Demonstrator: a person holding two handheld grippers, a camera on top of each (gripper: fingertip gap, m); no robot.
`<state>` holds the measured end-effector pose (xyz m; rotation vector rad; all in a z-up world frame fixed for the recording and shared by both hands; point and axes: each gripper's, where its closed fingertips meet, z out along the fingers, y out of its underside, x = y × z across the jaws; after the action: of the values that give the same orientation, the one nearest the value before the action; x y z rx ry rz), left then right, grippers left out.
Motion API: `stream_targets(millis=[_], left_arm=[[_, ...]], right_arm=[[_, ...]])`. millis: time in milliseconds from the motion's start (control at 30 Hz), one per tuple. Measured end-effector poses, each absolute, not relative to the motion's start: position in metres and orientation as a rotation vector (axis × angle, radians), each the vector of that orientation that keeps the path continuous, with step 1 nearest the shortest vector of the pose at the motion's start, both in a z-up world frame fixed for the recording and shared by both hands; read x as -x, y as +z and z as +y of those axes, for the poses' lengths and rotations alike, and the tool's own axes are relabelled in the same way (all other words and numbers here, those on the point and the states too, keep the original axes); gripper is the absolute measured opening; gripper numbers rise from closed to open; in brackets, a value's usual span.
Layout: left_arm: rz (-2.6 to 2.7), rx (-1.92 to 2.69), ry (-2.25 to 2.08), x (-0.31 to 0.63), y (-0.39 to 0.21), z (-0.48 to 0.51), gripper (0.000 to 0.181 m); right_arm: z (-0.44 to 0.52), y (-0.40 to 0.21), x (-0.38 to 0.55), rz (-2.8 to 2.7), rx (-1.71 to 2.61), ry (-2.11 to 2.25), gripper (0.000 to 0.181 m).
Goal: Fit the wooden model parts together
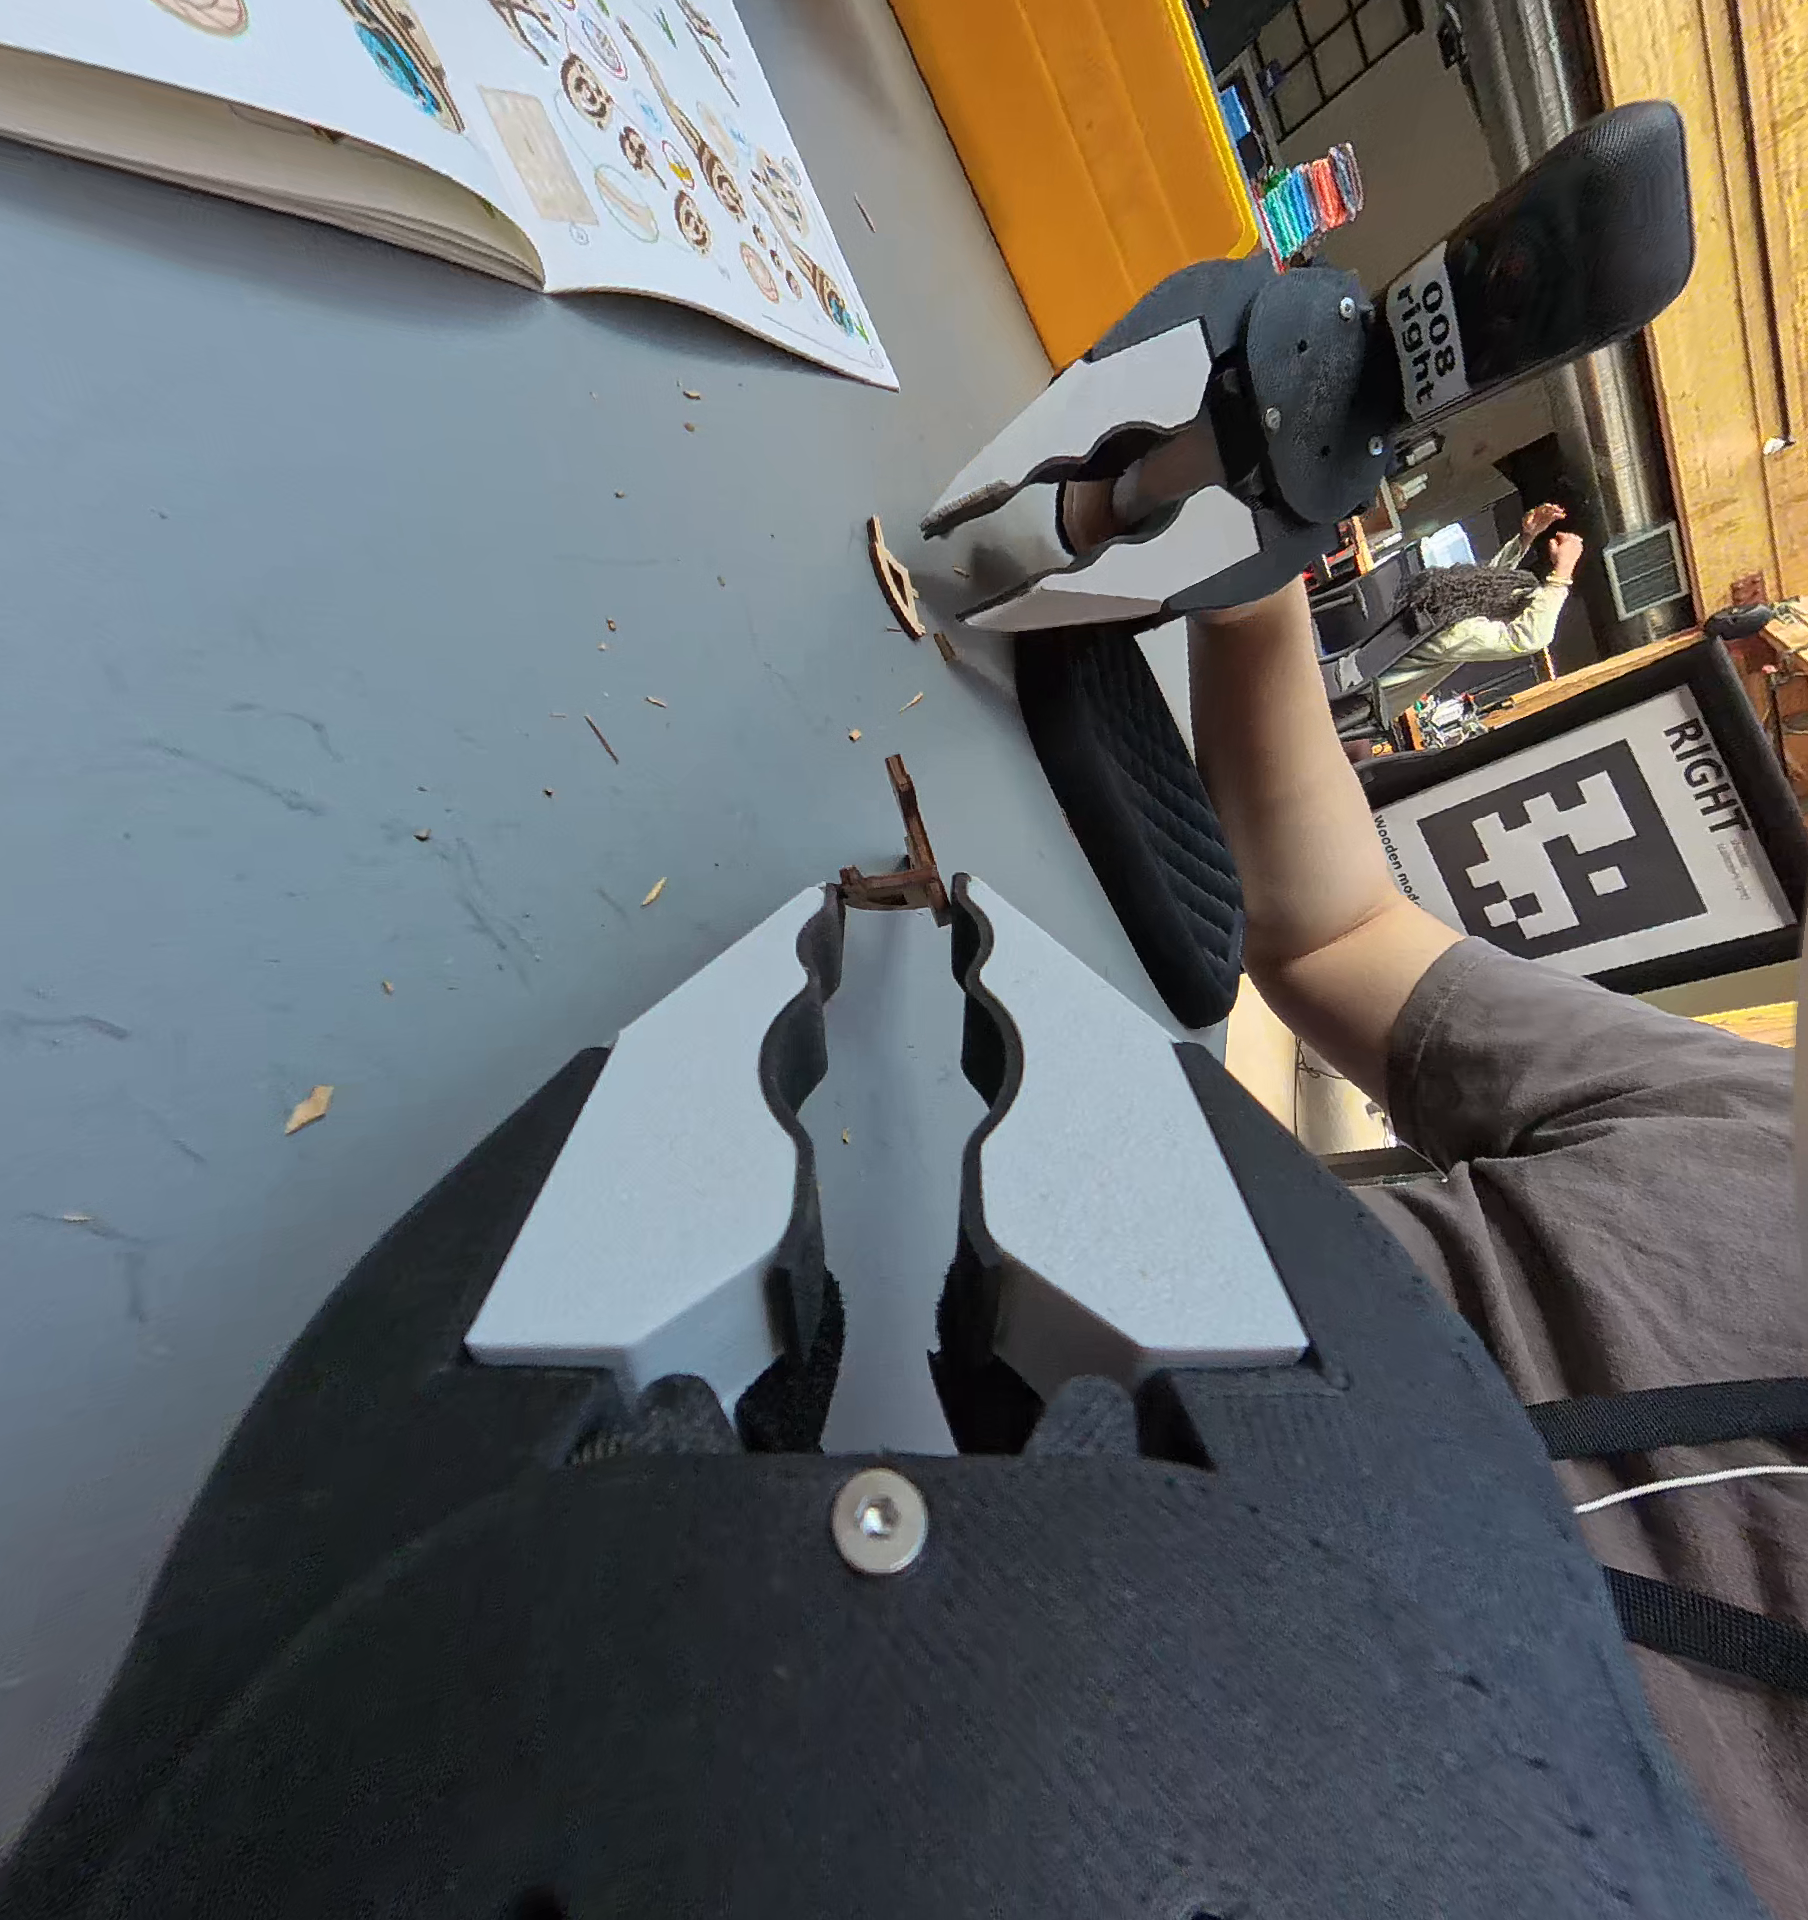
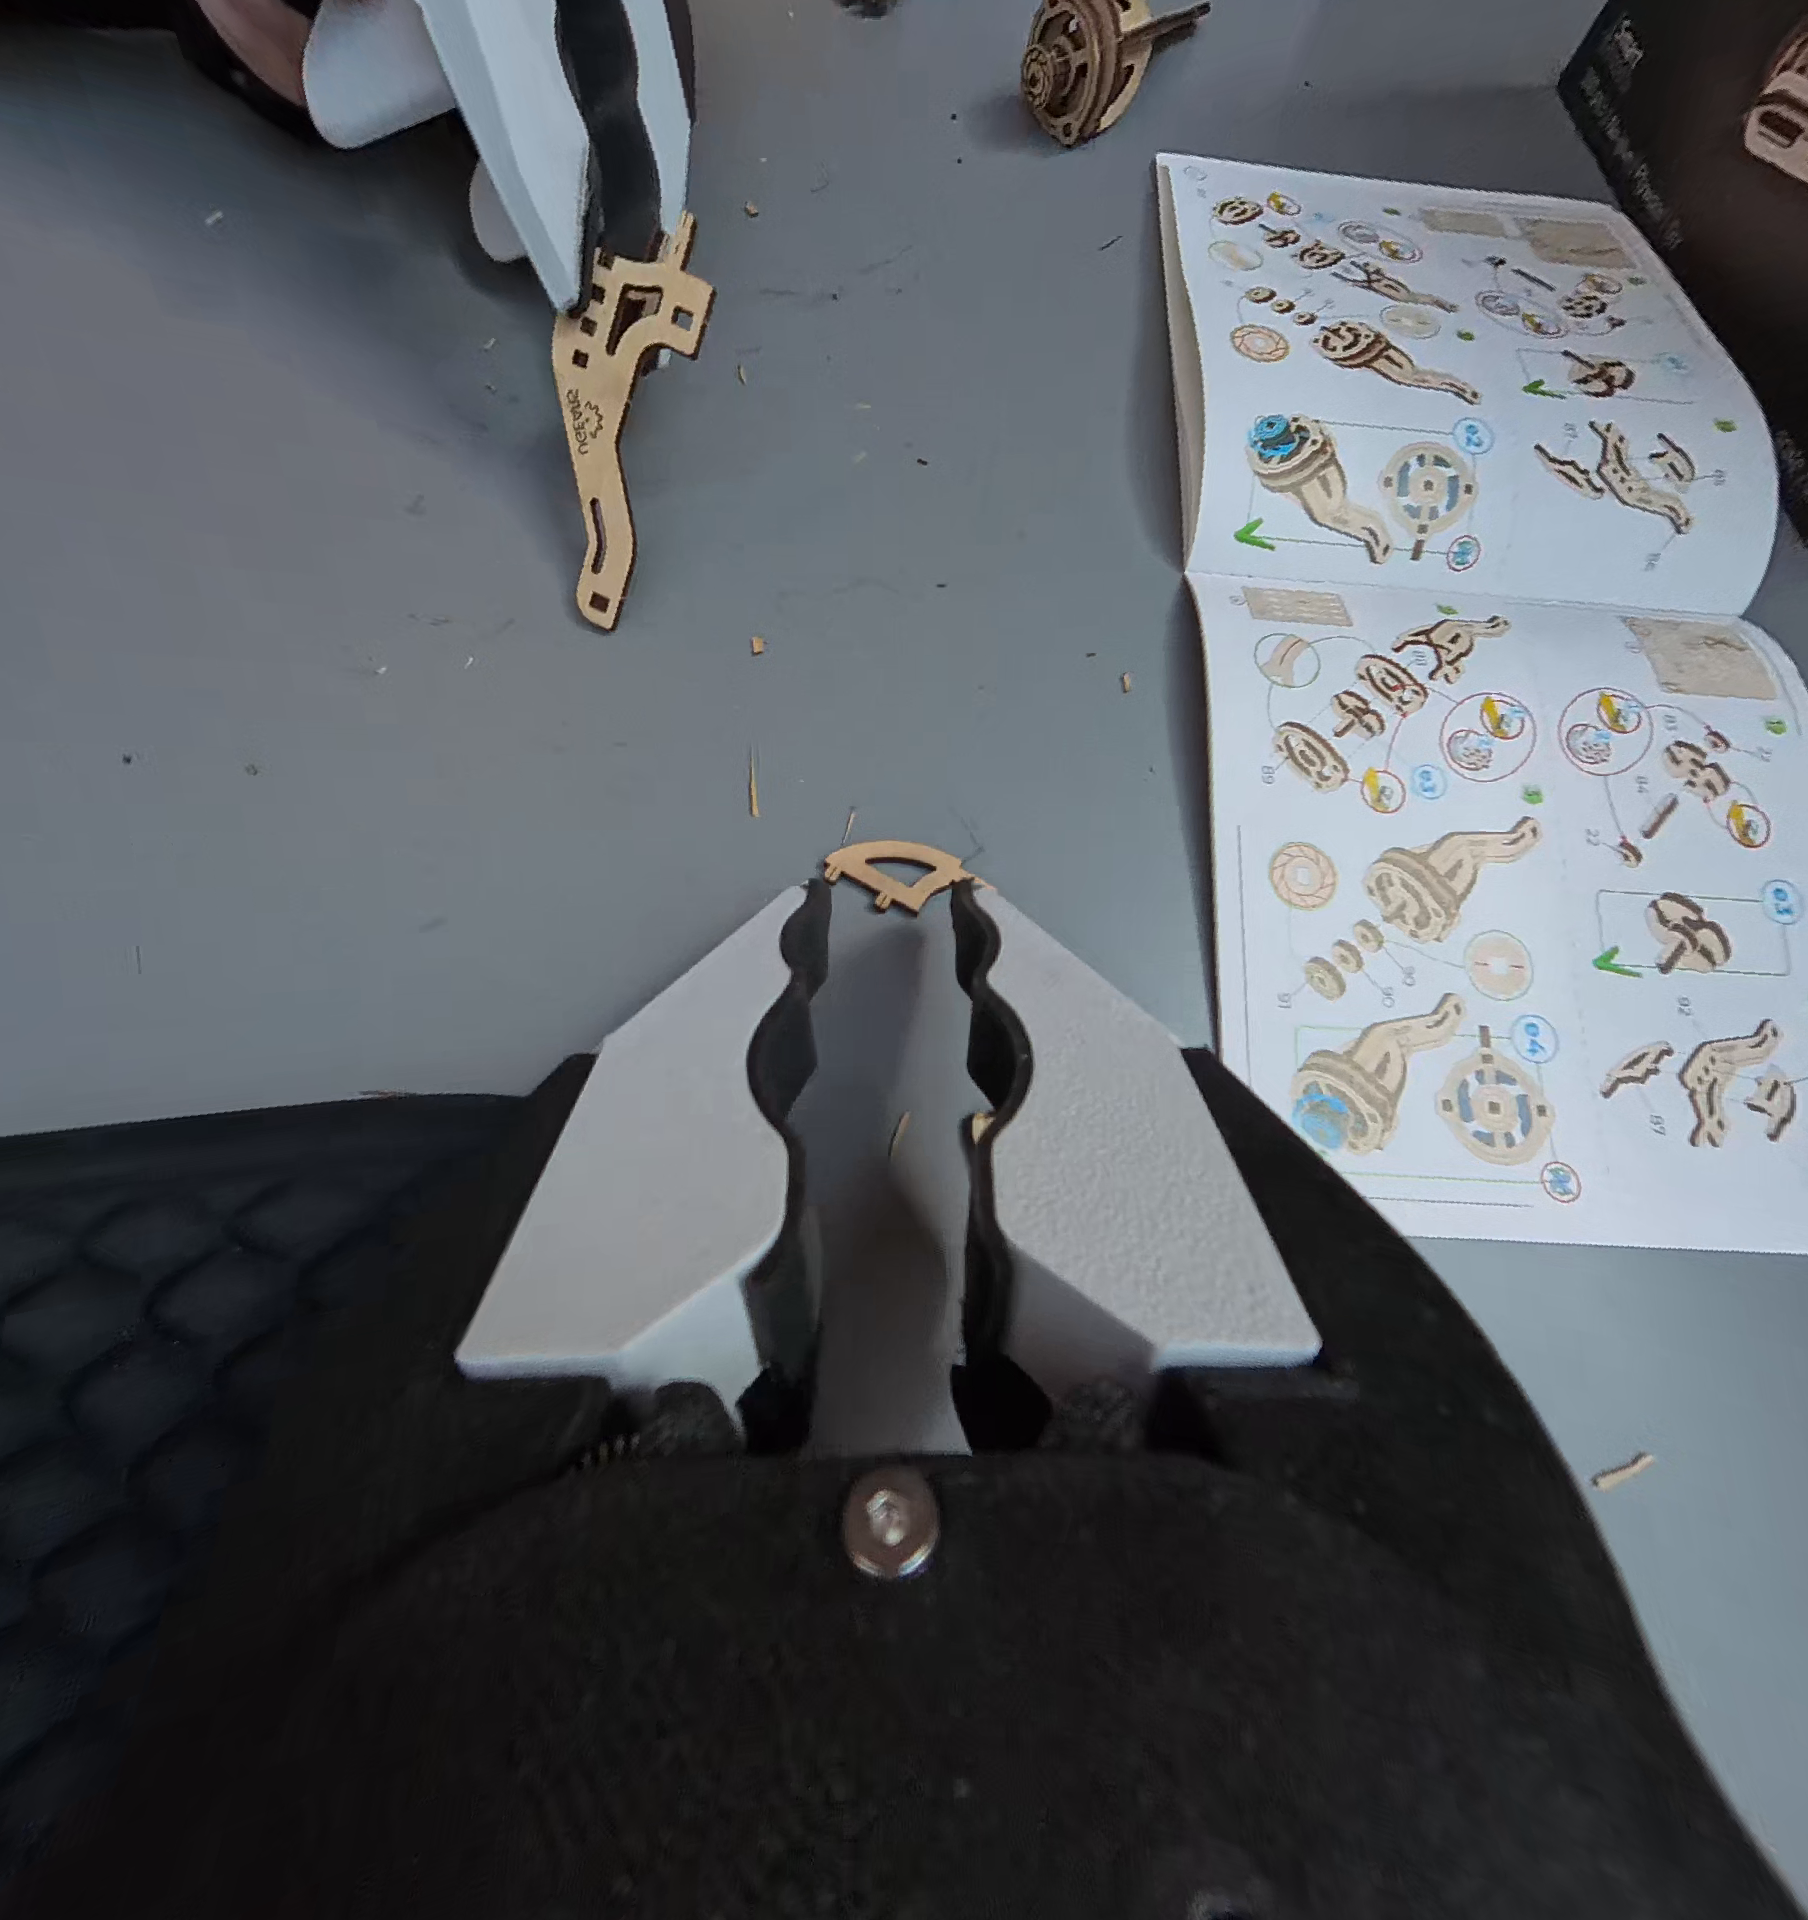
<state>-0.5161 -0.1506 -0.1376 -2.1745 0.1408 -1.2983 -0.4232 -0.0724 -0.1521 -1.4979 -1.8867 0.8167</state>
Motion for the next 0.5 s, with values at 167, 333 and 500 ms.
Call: stream_targets(millis=[167, 333, 500], left_arm=[[0.121, 2.2, -1.332, 0.515, -0.142, -0.153, 0.019], [0.127, 2.213, -1.332, 0.513, -0.144, -0.153, 0.019], [0.114, 2.224, -1.337, 0.513, -0.147, -0.153, 0.019]], right_arm=[[-0.067, -0.151, 0.43, -1.821, 1.539, 0.869, 0.027], [-0.069, -0.159, 0.434, -1.836, 1.582, 0.901, 0.03], [-0.068, -0.158, 0.436, -1.817, 1.605, 0.931, 0.023]])
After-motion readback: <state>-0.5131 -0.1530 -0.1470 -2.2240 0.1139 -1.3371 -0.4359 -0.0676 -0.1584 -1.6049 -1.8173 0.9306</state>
